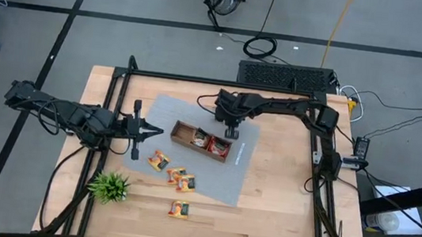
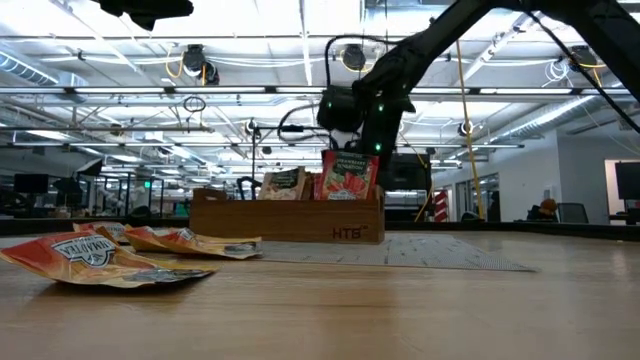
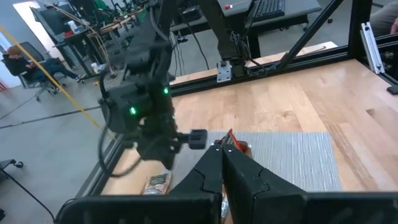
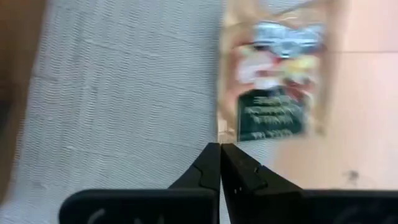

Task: Pick & Place Tea
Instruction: Put the brown tea bag into the wooden organizer

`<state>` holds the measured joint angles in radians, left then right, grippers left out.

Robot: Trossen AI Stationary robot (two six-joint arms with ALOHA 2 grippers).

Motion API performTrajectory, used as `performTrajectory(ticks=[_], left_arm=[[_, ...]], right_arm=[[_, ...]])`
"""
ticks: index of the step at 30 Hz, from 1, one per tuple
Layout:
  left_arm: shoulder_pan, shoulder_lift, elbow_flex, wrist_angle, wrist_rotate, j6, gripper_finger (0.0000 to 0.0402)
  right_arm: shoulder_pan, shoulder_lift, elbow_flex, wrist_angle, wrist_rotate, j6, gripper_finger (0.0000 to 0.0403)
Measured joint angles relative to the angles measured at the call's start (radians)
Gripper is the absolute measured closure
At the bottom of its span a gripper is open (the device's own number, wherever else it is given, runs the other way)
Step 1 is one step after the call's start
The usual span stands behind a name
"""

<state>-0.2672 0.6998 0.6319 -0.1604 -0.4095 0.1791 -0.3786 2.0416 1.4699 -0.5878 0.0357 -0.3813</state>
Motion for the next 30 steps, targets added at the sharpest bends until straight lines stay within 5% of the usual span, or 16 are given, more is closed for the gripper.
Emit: performTrajectory(ticks=[4,11,23,30], left_arm=[[0.0,0.0,0.0,0.0,0.0,0.0,0.0382],[0.0,0.0,0.0,0.0,0.0,0.0,0.0382],[0.0,0.0,0.0,0.0,0.0,0.0,0.0382],[0.0,0.0,0.0,0.0,0.0,0.0,0.0382]], right_arm=[[0.007,-0.062,0.0,0.032,0.072,-0.029,0.0403],[-0.007,-0.082,0.001,0.107,-0.086,-0.041,0.039],[-0.014,-0.067,0.002,0.114,-0.091,-0.016,0.0136],[-0.013,-0.04,0.002,0.128,-0.09,0.032,0.0083]])
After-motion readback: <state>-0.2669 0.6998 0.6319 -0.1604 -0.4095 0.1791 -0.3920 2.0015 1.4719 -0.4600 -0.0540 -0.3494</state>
